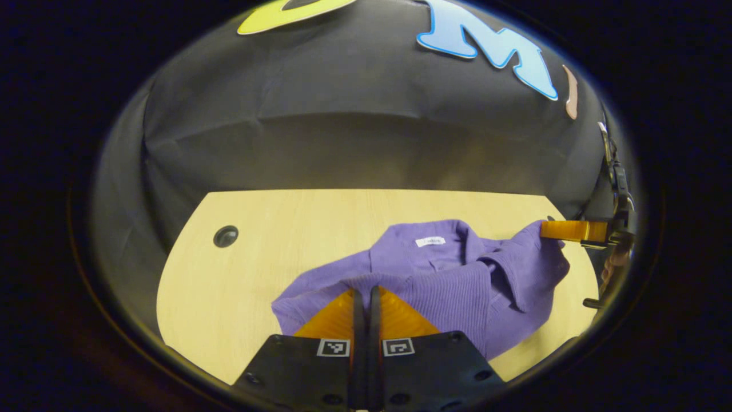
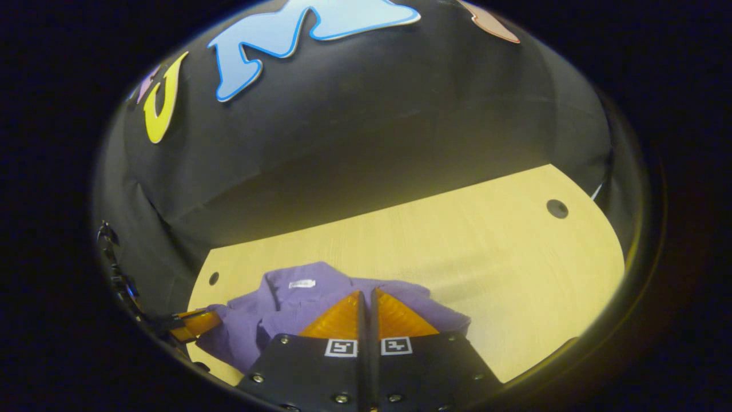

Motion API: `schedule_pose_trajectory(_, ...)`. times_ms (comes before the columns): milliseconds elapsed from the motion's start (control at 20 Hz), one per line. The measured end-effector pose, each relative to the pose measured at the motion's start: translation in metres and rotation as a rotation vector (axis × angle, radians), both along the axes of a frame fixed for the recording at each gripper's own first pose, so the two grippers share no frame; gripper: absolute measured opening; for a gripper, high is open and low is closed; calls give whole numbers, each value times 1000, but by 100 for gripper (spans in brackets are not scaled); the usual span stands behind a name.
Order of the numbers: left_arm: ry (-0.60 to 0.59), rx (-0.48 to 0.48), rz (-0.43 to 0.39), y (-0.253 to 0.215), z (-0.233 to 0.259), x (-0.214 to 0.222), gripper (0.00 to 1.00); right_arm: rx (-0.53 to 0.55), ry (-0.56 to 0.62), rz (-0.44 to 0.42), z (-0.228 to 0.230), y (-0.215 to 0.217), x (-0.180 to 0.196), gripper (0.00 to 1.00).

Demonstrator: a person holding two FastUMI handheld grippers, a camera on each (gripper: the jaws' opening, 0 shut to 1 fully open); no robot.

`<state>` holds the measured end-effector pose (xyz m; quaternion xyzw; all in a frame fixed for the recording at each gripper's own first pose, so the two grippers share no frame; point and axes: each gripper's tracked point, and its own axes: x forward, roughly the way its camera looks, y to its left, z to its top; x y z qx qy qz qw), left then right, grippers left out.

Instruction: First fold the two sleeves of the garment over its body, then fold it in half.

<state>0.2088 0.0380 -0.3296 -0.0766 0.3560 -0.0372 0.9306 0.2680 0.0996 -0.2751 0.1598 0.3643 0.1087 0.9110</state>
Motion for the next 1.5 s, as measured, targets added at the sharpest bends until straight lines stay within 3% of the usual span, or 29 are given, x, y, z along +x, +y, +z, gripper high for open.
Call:
schedule_pose_trajectory(300, -35, -22, 27, 6, -26, 63, 6, -1, 1, -36, -33, 7, 48, 0)
schedule_pose_trajectory(750, 7, -13, 50, 3, -64, 69, 7, -20, 78, -8, -84, 13, 46, 3)
schedule_pose_trajectory(800, 17, 4, 52, 5, -64, 68, 11, -18, 79, -7, -85, 14, 47, 3)
schedule_pose_trajectory(850, 33, 13, 51, 4, -64, 64, 26, -17, 70, -8, -85, 11, 48, 8)
schedule_pose_trajectory(900, 31, 24, 50, 3, -60, 62, 32, -17, 56, -9, -80, 11, 49, 22)
schedule_pose_trajectory(950, 20, 18, 47, 1, -54, 61, 39, -28, 37, -11, -69, 9, 45, 45)
schedule_pose_trajectory(1000, -7, 4, 41, -6, -42, 60, 48, -46, 14, -10, -60, 5, 43, 51)
schedule_pose_trajectory(1100, -55, 15, 37, -8, -16, 55, 58, -80, -38, 1, -40, -3, 35, 53)
schedule_pose_trajectory(1200, -86, 19, 23, -16, 9, 46, 58, -88, -71, 13, -16, -8, 21, 55)
schedule_pose_trajectory(1250, -104, 16, 17, -22, 24, 40, 63, -86, -86, 14, -6, -9, 13, 55)
schedule_pose_trajectory(1350, -141, 11, 6, -31, 49, 25, 53, -76, -114, 13, 16, -13, -5, 51)
schedule_pose_trajectory(1450, -176, 7, -3, -39, 76, 6, 53, -70, -144, 10, 41, -19, -25, 55)
schedule_pose_trajectory(1500, -193, 5, -8, -42, 88, -5, 55, -71, -161, 10, 52, -22, -35, 51)
